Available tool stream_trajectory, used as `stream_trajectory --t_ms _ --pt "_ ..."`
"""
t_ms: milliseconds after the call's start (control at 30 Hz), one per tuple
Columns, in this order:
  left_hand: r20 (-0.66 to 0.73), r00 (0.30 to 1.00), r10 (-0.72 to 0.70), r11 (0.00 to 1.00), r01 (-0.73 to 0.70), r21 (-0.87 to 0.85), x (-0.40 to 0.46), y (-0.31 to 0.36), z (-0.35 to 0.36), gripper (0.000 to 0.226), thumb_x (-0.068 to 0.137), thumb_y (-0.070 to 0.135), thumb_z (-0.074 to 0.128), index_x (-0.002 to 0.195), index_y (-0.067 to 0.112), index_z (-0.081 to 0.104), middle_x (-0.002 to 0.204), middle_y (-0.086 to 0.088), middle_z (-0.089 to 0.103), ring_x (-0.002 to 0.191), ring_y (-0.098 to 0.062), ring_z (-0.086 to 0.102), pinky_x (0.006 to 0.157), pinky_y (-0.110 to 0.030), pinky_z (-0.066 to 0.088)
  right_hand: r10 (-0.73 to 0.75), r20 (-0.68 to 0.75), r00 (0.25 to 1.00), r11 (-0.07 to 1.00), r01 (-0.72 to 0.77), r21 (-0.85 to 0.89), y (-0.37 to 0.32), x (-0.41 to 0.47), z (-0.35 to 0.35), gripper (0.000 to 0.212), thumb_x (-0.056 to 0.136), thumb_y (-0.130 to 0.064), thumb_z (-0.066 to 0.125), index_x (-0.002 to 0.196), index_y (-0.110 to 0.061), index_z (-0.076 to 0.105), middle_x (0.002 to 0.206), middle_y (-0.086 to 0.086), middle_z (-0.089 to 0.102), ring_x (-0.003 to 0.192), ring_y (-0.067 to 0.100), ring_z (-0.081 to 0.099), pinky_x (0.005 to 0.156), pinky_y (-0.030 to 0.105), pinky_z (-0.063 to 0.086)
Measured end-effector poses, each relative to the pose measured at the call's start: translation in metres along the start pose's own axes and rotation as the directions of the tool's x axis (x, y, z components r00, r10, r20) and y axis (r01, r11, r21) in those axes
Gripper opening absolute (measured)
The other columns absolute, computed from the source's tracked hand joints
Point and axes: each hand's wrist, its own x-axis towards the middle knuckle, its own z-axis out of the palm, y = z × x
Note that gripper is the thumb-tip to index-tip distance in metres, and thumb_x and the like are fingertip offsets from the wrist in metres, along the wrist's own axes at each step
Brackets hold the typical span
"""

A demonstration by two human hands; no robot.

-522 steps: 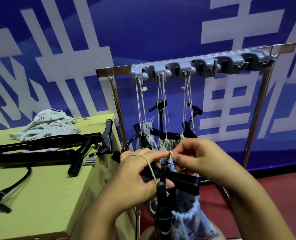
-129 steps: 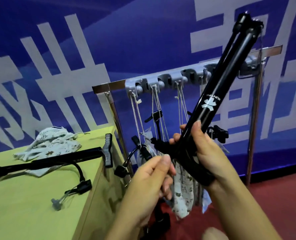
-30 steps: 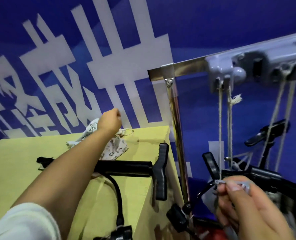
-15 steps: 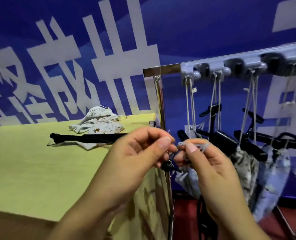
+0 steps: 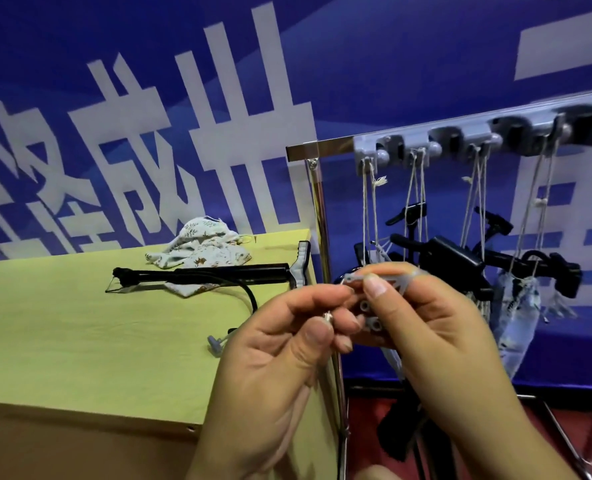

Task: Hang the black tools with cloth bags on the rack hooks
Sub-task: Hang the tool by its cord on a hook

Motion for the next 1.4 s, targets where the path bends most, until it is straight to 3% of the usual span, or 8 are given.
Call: stream_trajectory --t_ms 167,533,733,800,867,1000,1133,1400 --pt "-0.018 1.000 -0.001 1.000 0.001 0.016 0.000 -0.001 -0.003 0.032 0.067 0.035 0.080 0.092 0.014 0.075 0.074 -0.002 0.069 0.072 -0.012 0.064 0.078 -0.021 0.054 -0.031 0.009 0.999 0.999 0.031 0.018 -0.001 0.000 0.000 0.012 0.083 -0.022 0.059 0.080 -0.021 0.071 0.071 -0.006 0.071 0.061 0.002 0.066 0.057 0.015 0.052" --pt "-0.059 0.998 0.028 0.997 -0.023 0.076 0.003 -0.005 -0.001 0.026 0.068 0.041 0.077 0.083 0.020 0.074 0.063 0.002 0.064 0.058 -0.007 0.059 0.073 -0.031 0.052 -0.178 0.115 0.977 0.956 0.200 -0.217 0.013 0.006 -0.006 0.011 0.086 -0.022 0.058 0.083 -0.025 0.067 0.077 -0.014 0.071 0.066 0.001 0.068 0.062 0.010 0.050" --pt "-0.096 0.994 0.046 0.986 -0.030 0.163 0.004 -0.006 0.000 0.026 0.069 0.047 0.072 0.079 0.022 0.073 0.060 0.005 0.062 0.055 -0.005 0.056 0.079 -0.046 0.047 -0.295 0.204 0.934 0.795 0.358 -0.490 0.019 0.009 -0.012 0.015 0.087 -0.027 0.048 0.094 -0.027 0.061 0.094 -0.017 0.065 0.072 -0.012 0.064 0.066 0.000 0.042" --pt "-0.118 0.991 0.066 0.975 -0.039 0.218 0.006 -0.009 0.000 0.026 0.072 0.049 0.069 0.079 0.024 0.072 0.060 0.005 0.061 0.055 -0.004 0.054 0.075 -0.041 0.052 -0.303 0.226 0.926 0.779 0.377 -0.501 0.022 0.009 -0.014 0.015 0.088 -0.028 0.048 0.098 -0.029 0.060 0.092 -0.014 0.065 0.073 -0.010 0.064 0.066 0.003 0.044" --pt "-0.113 0.988 0.108 0.949 -0.068 0.308 0.006 -0.012 0.000 0.026 0.074 0.052 0.066 0.079 0.027 0.072 0.060 0.006 0.061 0.057 -0.003 0.054 0.064 -0.022 0.051 -0.330 0.279 0.902 0.733 0.431 -0.526 0.022 0.008 -0.014 0.014 0.090 -0.028 0.048 0.096 -0.029 0.060 0.090 -0.012 0.064 0.075 -0.008 0.063 0.067 0.005 0.044" --pt "-0.079 0.983 0.166 0.920 -0.126 0.370 0.006 -0.010 0.002 0.018 0.074 0.046 0.068 0.083 0.031 0.070 0.062 0.006 0.063 0.057 -0.002 0.057 0.055 -0.013 0.047 -0.325 0.281 0.903 0.797 0.421 -0.433 0.022 0.007 -0.014 0.015 0.090 -0.025 0.048 0.097 -0.030 0.061 0.093 -0.012 0.065 0.078 -0.003 0.063 0.069 0.006 0.045" --pt "-0.125 0.987 0.103 0.963 -0.068 0.261 0.009 -0.010 -0.008 0.044 0.057 0.047 0.082 0.096 0.031 0.067 0.072 0.005 0.064 0.058 -0.006 0.061 0.059 -0.024 0.054 -0.314 0.240 0.919 0.861 0.382 -0.336 0.021 0.005 -0.014 0.018 0.089 -0.023 0.049 0.099 -0.030 0.062 0.093 -0.015 0.066 0.082 -0.005 0.064 0.073 0.005 0.044" --pt "-0.090 0.981 0.169 0.941 -0.134 0.311 0.004 -0.012 -0.004 0.027 0.067 0.044 0.074 0.091 0.032 0.068 0.081 0.003 0.068 0.056 -0.008 0.062 0.057 -0.019 0.052 -0.305 0.316 0.899 0.901 0.380 -0.211 0.013 0.003 -0.009 0.019 0.089 -0.014 0.047 0.097 -0.023 0.061 0.084 -0.003 0.062 0.071 -0.008 0.061 0.070 0.003 0.043"
